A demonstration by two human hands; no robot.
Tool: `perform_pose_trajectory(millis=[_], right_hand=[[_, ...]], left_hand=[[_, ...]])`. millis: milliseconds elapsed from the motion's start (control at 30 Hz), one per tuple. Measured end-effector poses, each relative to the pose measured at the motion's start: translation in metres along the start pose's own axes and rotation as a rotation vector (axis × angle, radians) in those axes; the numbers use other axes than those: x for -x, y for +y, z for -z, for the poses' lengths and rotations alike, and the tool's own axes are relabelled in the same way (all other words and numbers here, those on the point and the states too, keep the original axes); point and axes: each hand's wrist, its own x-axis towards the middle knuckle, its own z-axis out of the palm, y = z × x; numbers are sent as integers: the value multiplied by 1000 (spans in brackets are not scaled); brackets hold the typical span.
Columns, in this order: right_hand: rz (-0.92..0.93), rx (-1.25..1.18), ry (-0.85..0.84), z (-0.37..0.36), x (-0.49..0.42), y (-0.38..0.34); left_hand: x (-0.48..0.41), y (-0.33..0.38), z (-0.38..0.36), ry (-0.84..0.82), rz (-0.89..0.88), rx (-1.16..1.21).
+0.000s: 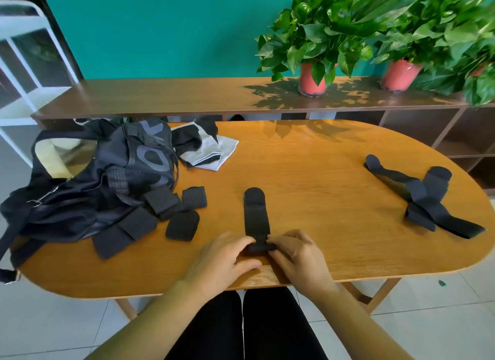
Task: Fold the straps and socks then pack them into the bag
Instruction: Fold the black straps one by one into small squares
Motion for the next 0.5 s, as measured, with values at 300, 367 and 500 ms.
perform_pose_trajectory(millis=[300, 367, 500], right_hand=[[-305, 22, 234, -22, -23, -16], [-300, 33, 254, -27, -27, -16], [-280, 18, 282, -31, -30, -19]], left_hand=[[-25, 12, -11, 240, 321, 255], [-28, 12, -13, 245, 360, 216], [-31, 12, -14, 234, 415, 180]])
